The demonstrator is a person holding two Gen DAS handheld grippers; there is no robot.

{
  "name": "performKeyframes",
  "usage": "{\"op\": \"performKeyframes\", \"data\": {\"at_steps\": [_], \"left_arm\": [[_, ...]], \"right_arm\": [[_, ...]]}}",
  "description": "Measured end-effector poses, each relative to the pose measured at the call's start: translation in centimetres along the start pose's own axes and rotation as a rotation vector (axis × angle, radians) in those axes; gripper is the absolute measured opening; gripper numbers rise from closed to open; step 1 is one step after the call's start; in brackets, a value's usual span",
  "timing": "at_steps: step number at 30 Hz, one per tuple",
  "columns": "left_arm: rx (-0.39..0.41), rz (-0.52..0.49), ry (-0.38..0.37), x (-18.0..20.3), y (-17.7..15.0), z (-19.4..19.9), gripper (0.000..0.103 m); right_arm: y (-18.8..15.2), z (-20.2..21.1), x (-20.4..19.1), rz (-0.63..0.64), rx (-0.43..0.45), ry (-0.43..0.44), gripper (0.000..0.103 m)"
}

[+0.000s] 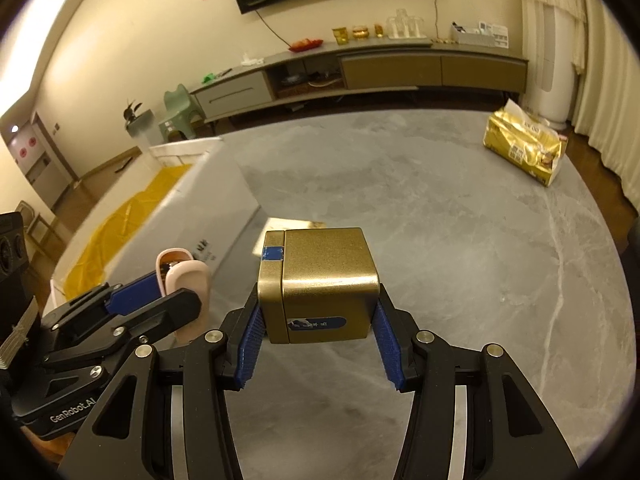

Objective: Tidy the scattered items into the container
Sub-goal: 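Lift and carry the stapler and gold tin over the white box with both grippers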

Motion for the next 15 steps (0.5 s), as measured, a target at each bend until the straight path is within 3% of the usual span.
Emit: {"op": "performKeyframes", "data": {"at_steps": [15], "left_arm": [[0.071, -0.001, 0.010, -1.3, 1.7, 5.7, 0.042]], "right_arm": [[1.1, 2.9, -6.1, 0.059, 0.057, 0.013, 0.053]]}}
Point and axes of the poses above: each gripper's, at about its wrist camera, not at the fingertips, and z roughly against the way its jaws point, x to its right, y to its top, the point moved 8 cm from there along -z, roughly the way its jaws point, and after that the axes turned 11 degrees about y, right-handed, at the moved point
